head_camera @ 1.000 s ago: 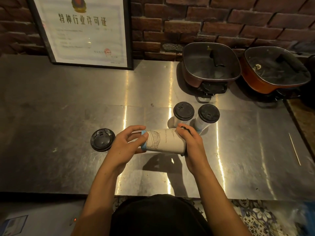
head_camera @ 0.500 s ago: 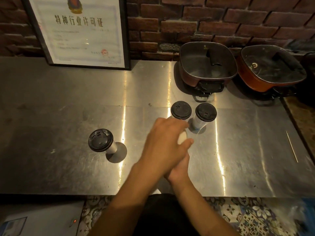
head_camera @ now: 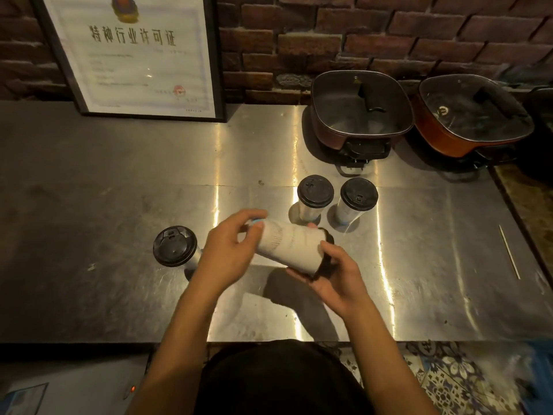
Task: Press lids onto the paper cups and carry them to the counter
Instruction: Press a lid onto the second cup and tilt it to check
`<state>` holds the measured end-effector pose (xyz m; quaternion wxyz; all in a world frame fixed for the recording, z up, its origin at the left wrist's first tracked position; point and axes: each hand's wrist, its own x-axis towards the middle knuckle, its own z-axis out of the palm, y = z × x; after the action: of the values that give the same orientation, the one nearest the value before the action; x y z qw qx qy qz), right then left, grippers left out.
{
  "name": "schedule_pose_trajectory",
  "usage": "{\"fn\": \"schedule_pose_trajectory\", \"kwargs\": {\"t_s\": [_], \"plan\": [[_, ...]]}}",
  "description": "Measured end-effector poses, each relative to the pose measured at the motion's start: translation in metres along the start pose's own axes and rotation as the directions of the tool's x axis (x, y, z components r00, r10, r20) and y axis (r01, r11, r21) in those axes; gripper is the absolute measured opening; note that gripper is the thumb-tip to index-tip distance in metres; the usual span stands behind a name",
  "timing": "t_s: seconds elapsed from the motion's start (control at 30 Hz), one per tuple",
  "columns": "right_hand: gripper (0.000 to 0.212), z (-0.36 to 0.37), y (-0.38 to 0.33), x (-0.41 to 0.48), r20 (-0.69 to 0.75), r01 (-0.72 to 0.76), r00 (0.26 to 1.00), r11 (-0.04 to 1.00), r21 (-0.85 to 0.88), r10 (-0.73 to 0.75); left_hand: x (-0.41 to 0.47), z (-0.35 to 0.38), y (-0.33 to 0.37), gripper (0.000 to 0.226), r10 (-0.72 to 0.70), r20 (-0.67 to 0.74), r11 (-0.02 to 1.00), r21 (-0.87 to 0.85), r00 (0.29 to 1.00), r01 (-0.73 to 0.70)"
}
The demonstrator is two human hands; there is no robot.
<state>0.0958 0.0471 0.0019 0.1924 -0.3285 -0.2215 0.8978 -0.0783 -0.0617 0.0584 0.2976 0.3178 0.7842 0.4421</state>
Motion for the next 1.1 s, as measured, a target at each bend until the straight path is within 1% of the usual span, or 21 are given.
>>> {"fn": "schedule_pose_trajectory", "kwargs": {"t_s": [0.03,0.07,0.1,0.13,0.17,0.23,0.3,0.33,0.43,0.47,0.5,0.57,0.63,0.7,0.93,1.0,1.1], "plan": [[0.080,0.003,-0.006,0.002,-0.016,0.027,0.999,0.981,-0.193,-0.031,0.002,-0.004,-0.015,0.022,-0.041,-0.004,0.999,0.011,0.999,0.041],[0.083,0.008,-0.007,0.004,-0.042,0.048,0.997,0.921,-0.386,-0.070,0.003,-0.005,-0.028,0.022,-0.080,-0.001,0.997,0.022,0.997,0.080],[0.088,0.014,-0.009,0.007,-0.067,0.065,0.990,0.818,-0.571,-0.125,0.003,-0.003,-0.039,0.020,-0.119,0.012,0.992,0.029,0.993,0.119],[0.095,0.020,-0.007,0.011,-0.085,0.078,0.978,0.710,-0.700,-0.191,0.001,0.000,-0.047,0.020,-0.150,0.033,0.989,0.027,0.988,0.149],[0.100,0.024,-0.003,0.015,-0.072,0.094,0.966,0.595,-0.798,-0.249,-0.001,0.004,-0.052,0.020,-0.176,0.060,0.984,0.021,0.982,0.175],[0.104,0.034,0.006,0.024,-0.030,0.092,0.952,0.379,-0.921,-0.304,-0.006,0.012,-0.057,0.022,-0.220,0.099,0.975,-0.018,0.970,0.223],[0.108,0.039,0.015,0.036,-0.006,0.066,0.959,0.240,-0.969,-0.284,-0.007,0.015,-0.062,0.024,-0.269,0.113,0.951,-0.128,0.956,0.283],[0.110,0.040,0.019,0.041,0.004,0.057,0.968,0.205,-0.977,-0.250,-0.007,0.016,-0.065,0.024,-0.291,0.113,0.931,-0.195,0.950,0.308],[0.115,0.046,0.033,0.057,0.028,0.055,0.986,0.157,-0.986,-0.166,-0.005,0.009,-0.080,0.015,-0.353,0.034,0.872,-0.349,0.935,0.342],[0.116,0.049,0.038,0.062,0.033,0.055,0.987,0.141,-0.988,-0.158,-0.005,0.007,-0.086,0.017,-0.367,0.009,0.860,-0.378,0.930,0.343],[0.118,0.052,0.043,0.067,0.028,0.048,0.988,0.129,-0.990,-0.152,-0.004,0.006,-0.090,0.024,-0.387,0.000,0.846,-0.397,0.922,0.355],[0.122,0.058,0.054,0.078,0.023,0.038,0.990,0.108,-0.993,-0.137,-0.003,0.003,-0.098,0.038,-0.433,0.000,0.811,-0.436,0.902,0.389],[0.124,0.064,0.065,0.087,0.017,0.028,0.991,0.076,-0.997,-0.132,-0.002,0.000,-0.105,0.036,-0.463,0.016,0.775,-0.477,0.886,0.414],[0.121,0.070,0.075,0.095,0.004,0.011,0.992,0.055,-0.998,-0.124,0.001,-0.002,-0.112,0.033,-0.478,0.030,0.742,-0.521,0.878,0.422],[0.115,0.072,0.088,0.110,-0.023,-0.016,0.988,0.044,-0.999,-0.153,0.010,-0.003,-0.123,0.034,-0.477,0.016,0.708,-0.586,0.879,0.395],[0.117,0.072,0.088,0.111,-0.034,-0.029,0.990,0.040,-0.999,-0.134,0.010,-0.002,-0.124,0.033,-0.477,0.013,0.705,-0.591,0.879,0.392],[0.126,0.072,0.086,0.110,-0.034,-0.032,0.994,0.028,-0.999,-0.105,0.009,-0.001,-0.123,0.032,-0.480,-0.008,0.728,-0.560,0.877,0.394]]}}
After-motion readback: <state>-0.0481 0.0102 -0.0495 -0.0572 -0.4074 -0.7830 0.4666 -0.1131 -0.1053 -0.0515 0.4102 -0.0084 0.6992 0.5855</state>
